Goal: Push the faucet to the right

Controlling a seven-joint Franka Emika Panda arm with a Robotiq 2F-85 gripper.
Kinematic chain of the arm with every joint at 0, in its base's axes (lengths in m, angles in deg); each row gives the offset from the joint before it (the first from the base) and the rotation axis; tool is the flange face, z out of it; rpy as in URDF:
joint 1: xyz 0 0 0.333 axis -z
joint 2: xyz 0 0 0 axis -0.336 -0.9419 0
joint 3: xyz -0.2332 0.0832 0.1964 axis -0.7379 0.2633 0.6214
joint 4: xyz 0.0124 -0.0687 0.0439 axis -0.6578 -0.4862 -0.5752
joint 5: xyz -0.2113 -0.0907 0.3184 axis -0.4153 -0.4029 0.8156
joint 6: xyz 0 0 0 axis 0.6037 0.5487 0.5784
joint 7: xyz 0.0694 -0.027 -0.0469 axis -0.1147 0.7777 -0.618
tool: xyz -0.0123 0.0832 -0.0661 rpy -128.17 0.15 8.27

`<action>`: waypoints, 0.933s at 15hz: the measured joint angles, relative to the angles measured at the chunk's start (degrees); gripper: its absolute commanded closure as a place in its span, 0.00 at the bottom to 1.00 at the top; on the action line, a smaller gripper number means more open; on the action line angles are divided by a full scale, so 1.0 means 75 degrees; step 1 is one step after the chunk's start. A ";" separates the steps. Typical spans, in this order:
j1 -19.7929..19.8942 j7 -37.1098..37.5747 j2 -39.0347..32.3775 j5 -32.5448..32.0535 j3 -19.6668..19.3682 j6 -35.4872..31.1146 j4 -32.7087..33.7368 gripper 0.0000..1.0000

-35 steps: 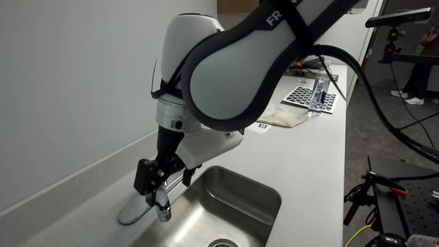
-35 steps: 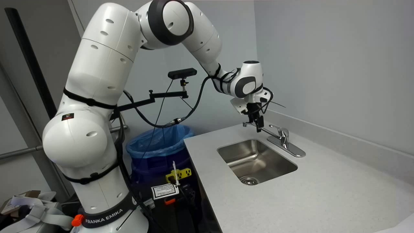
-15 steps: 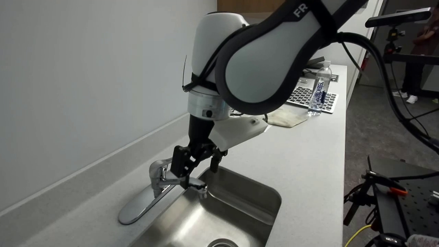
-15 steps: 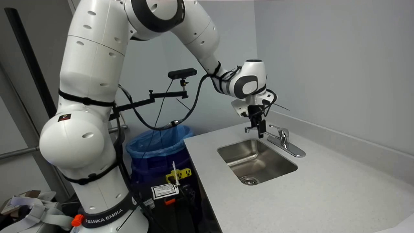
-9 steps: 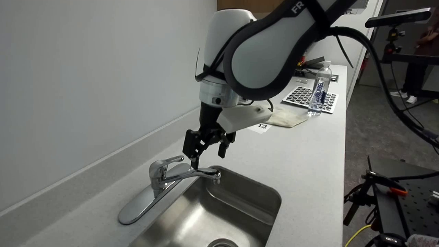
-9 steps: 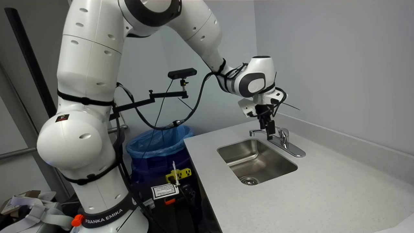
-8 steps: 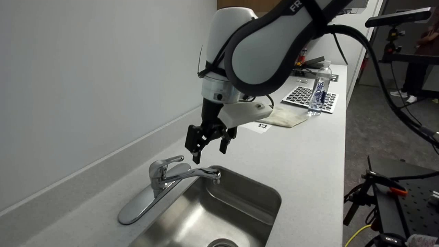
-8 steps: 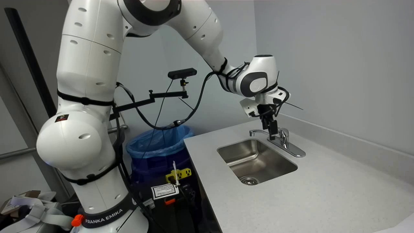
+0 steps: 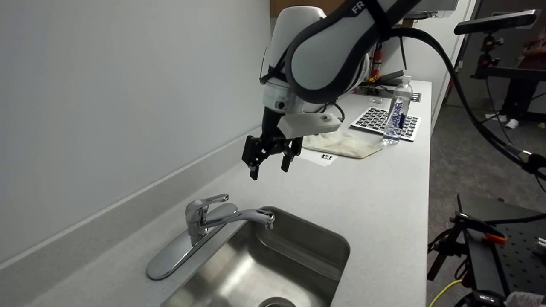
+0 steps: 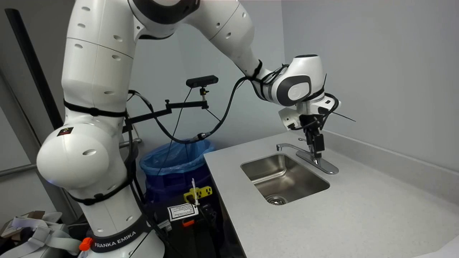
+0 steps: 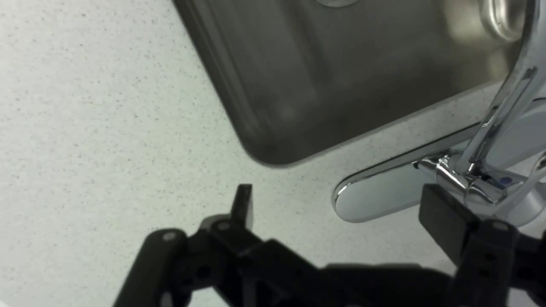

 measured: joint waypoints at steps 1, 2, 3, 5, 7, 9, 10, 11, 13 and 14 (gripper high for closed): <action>-0.0006 0.0000 0.0003 0.0000 0.0044 0.0000 0.0000 0.00; -0.0018 -0.0003 0.0006 0.0000 0.0111 0.0000 -0.0002 0.00; -0.0039 -0.0008 0.0012 0.0000 0.0197 0.0000 -0.0007 0.00; -0.0096 -0.0013 0.0038 0.0000 0.0399 0.0000 -0.0022 0.00; -0.0164 -0.0017 0.0072 0.0000 0.0595 0.0000 -0.0031 0.00; -0.0225 -0.0022 0.0093 0.0000 0.0759 0.0000 -0.0031 0.00; -0.0256 -0.0024 0.0093 0.0000 0.0821 0.0000 -0.0033 0.00; -0.0285 -0.0029 0.0092 0.0000 0.0869 0.0000 -0.0044 0.00; -0.0351 -0.0038 0.0082 0.0000 0.0932 0.0000 -0.0082 0.00; -0.0383 -0.0038 0.0067 0.0000 0.0952 0.0000 -0.0104 0.00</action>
